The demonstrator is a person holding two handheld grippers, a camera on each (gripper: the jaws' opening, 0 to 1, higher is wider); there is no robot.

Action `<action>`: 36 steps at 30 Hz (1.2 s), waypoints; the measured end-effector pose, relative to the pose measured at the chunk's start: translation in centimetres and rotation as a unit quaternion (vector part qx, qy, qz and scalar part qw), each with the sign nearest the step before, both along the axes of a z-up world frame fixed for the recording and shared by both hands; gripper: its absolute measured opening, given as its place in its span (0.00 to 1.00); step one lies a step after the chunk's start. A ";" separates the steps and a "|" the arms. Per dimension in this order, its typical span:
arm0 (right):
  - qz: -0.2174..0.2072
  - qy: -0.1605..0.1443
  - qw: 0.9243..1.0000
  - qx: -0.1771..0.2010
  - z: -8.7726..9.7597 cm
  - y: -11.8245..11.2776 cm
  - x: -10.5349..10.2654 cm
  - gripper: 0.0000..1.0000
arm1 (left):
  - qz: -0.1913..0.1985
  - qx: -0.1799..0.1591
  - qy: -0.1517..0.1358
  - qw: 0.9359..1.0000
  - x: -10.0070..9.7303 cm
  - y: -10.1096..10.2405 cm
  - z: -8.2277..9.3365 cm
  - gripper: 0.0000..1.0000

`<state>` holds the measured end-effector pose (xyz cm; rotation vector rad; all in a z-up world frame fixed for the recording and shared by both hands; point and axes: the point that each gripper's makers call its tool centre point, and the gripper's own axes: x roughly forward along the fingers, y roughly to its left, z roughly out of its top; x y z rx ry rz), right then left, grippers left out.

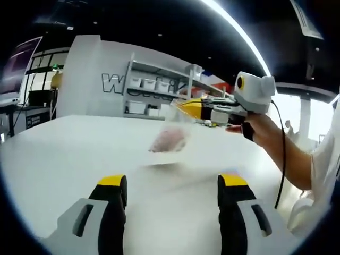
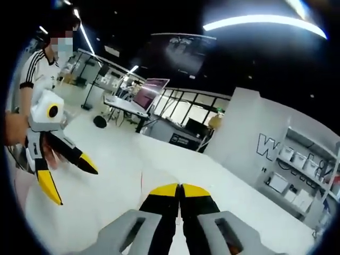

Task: Open the resealable bag by pulling the two sides of the seal apart until the entire bag opening is separated and visibly accessible.

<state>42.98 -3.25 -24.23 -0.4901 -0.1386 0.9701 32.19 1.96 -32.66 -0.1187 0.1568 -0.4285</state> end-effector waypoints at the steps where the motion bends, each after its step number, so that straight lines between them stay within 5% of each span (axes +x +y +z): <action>1: -0.001 0.000 1.000 0.000 0.0 0.0 0.2 0.00 | 0.000 0.000 0.000 1.000 0.0 0.0 0.0 0.69; 17: -0.025 -0.009 1.000 -0.008 0.9 -0.7 4.5 0.00 | -0.004 0.000 0.005 1.000 -0.2 -0.2 -0.2 0.68; 27: -0.043 0.006 0.999 -0.005 0.3 -1.2 8.6 0.00 | -0.004 -0.005 0.011 1.000 -0.2 -0.1 -0.3 0.68; 36: -0.048 0.015 0.999 -0.005 -0.2 -1.2 10.4 0.00 | -0.005 -0.011 0.017 1.000 -0.1 0.0 -0.4 0.67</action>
